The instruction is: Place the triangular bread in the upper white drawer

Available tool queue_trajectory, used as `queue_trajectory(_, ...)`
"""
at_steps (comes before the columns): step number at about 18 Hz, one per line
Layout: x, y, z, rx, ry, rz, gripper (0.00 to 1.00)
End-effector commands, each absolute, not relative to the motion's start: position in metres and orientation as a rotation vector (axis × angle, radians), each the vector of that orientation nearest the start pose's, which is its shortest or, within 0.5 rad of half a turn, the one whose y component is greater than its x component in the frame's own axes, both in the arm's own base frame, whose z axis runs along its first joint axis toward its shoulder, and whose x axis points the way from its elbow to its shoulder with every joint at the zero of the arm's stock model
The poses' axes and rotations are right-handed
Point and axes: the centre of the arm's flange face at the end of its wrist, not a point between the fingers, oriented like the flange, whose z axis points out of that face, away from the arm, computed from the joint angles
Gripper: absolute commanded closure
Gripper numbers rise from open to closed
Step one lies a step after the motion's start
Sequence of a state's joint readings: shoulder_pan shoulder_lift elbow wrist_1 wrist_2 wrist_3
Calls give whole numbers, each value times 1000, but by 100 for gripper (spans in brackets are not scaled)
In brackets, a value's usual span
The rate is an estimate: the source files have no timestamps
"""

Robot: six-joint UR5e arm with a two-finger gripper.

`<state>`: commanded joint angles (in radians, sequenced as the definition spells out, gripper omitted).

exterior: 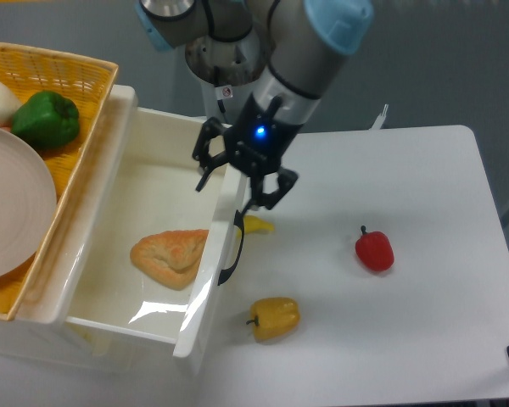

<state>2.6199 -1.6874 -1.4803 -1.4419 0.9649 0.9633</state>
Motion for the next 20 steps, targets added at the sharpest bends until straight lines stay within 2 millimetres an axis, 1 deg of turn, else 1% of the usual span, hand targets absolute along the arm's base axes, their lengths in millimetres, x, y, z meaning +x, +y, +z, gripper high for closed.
queue_trajectory(2,-394,426,503,-2564,-100,-293,0)
queue_trajectory(5,-406,410,501,-2612,-136,-244,0)
queue_trajectory(10,-425,383,496,-2757,-177,-116,0)
queue_trajectory(13,-434,368,488,-2885,-56,-15,0)
queue_trajectory(15,-442,358,485,-2905,26,11,0)
queue_trajectory(17,-458,339,484,-2905,106,33,0)
queue_trajectory(18,-463,333,482,-2904,177,40,0)
queue_trajectory(20,-478,311,474,-2916,290,56,0)
